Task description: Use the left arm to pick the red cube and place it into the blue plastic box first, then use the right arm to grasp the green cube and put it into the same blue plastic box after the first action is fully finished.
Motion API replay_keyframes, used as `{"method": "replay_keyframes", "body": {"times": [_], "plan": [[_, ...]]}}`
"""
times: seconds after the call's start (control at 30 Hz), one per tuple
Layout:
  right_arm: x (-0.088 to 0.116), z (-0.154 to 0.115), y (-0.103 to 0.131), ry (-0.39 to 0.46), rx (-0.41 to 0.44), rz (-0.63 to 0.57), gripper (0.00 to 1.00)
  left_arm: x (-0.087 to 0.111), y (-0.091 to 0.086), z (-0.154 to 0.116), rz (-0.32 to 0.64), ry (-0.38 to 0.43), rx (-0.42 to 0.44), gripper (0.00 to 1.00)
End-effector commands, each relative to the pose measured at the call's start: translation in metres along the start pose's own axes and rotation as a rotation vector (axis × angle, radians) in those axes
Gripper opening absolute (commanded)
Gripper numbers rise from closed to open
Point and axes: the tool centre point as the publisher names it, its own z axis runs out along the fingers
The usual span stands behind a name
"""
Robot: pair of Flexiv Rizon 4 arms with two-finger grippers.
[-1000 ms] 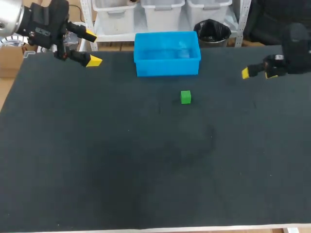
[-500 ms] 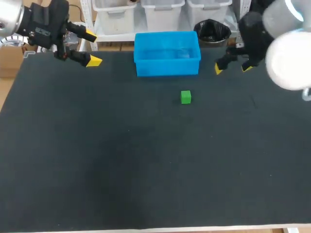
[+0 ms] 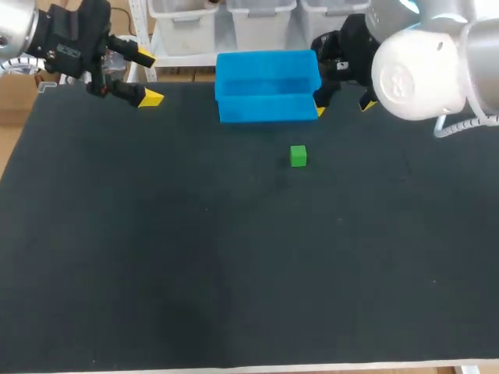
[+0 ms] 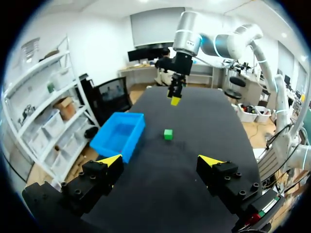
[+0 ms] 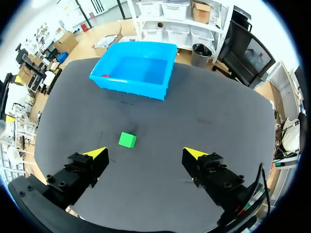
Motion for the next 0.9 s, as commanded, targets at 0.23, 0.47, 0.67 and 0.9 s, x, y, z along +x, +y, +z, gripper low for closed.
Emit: {"method": "replay_keyframes", "body": {"times": [0.23,0.47,0.67,0.9], "plan": [[-0.001,0.000,0.000,0.001,0.002,0.001,1.00,0.001,0.000,0.000,0.004,-0.005,-0.001,1.00],[0.000,0.001,0.001,0.020,0.011,0.005,1.00,0.001,0.000,0.000,0.004,-0.005,-0.001,1.00],[0.001,0.011,0.003,0.135,0.076,0.001,1.00,0.001,0.000,0.000,0.004,-0.005,-0.001,1.00],[0.000,0.019,0.005,0.212,0.130,0.019,1.00,0.001,0.000,0.000,0.004,-0.005,-0.001,1.00]]}}
